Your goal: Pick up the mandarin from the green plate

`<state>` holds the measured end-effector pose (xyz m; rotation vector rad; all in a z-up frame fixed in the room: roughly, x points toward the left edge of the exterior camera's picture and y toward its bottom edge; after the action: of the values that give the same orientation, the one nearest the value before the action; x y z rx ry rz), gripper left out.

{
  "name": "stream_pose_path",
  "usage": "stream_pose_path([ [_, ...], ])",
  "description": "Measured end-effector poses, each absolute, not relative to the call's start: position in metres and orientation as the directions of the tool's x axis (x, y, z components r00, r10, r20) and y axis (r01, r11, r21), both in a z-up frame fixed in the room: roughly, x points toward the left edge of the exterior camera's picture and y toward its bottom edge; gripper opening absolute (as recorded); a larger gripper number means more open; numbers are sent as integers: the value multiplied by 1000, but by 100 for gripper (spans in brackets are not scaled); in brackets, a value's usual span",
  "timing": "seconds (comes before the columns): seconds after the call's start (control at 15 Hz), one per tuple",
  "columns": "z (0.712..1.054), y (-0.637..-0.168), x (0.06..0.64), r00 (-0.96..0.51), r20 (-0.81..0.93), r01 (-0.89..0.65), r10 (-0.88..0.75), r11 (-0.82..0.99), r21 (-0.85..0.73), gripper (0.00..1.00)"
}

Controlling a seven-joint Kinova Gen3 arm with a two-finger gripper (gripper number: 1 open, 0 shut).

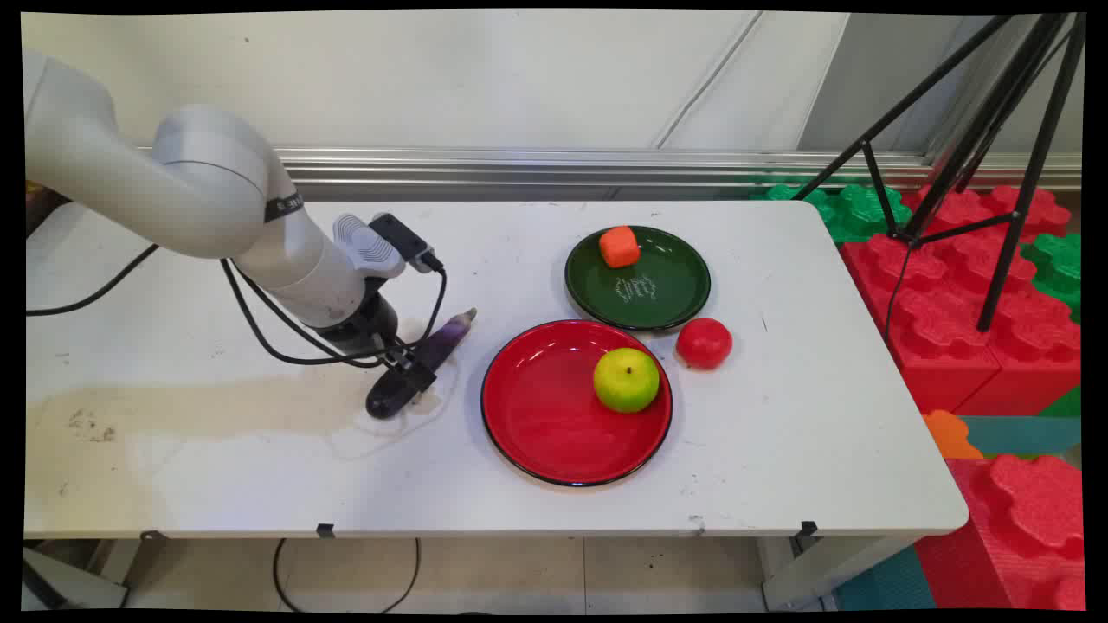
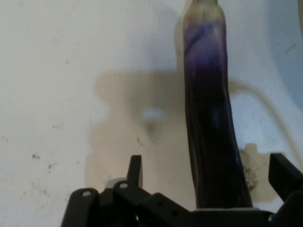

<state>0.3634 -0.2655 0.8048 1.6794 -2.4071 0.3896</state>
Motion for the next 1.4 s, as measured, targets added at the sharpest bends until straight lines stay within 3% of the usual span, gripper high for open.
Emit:
stream_pose_path([
  [0.53, 829, -261, 374, -439, 328, -897, -836, 430, -103, 100],
  [1.4, 931, -261, 403, -607, 447, -766, -657, 634, -106, 100],
])
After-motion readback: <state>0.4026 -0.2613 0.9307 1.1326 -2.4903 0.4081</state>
